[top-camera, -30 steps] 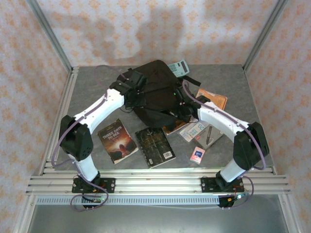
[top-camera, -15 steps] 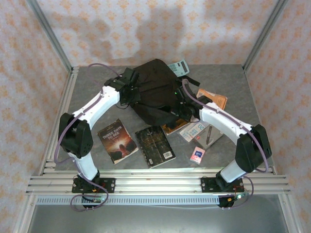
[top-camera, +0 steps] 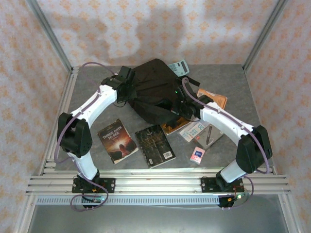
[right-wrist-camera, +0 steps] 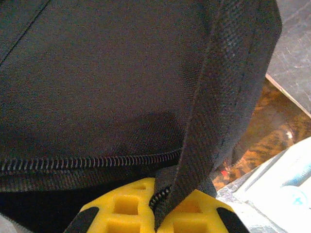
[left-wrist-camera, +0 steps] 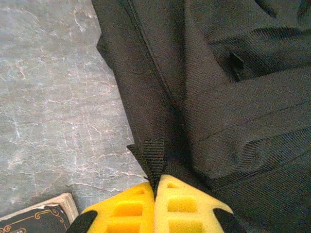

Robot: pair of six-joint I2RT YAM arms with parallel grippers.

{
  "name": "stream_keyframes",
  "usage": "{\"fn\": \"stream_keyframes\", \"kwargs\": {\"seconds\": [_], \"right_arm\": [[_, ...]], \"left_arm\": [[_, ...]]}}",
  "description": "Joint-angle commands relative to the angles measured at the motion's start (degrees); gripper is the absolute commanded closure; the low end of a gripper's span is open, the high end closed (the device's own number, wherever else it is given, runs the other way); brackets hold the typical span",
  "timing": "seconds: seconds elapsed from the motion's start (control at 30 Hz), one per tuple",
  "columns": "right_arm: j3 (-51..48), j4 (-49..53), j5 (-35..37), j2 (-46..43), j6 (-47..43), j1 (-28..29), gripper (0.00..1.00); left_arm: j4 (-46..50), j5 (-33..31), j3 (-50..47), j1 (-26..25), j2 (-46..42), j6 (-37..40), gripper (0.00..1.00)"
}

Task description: Pack books, pencil case, and school supplies into a backpack

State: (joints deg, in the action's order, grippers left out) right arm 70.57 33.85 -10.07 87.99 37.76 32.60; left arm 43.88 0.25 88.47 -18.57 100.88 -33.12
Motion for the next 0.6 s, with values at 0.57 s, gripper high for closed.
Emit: {"fn": "stream_keyframes", "kwargs": {"seconds": [0.57], "right_arm": [[23.29, -4.31, -1.77, 19.34, -8.80, 0.79, 1.00]], "left_arm": [[-5.90, -10.69, -18.59, 16.80, -21.15, -10.11, 1.00]]}}
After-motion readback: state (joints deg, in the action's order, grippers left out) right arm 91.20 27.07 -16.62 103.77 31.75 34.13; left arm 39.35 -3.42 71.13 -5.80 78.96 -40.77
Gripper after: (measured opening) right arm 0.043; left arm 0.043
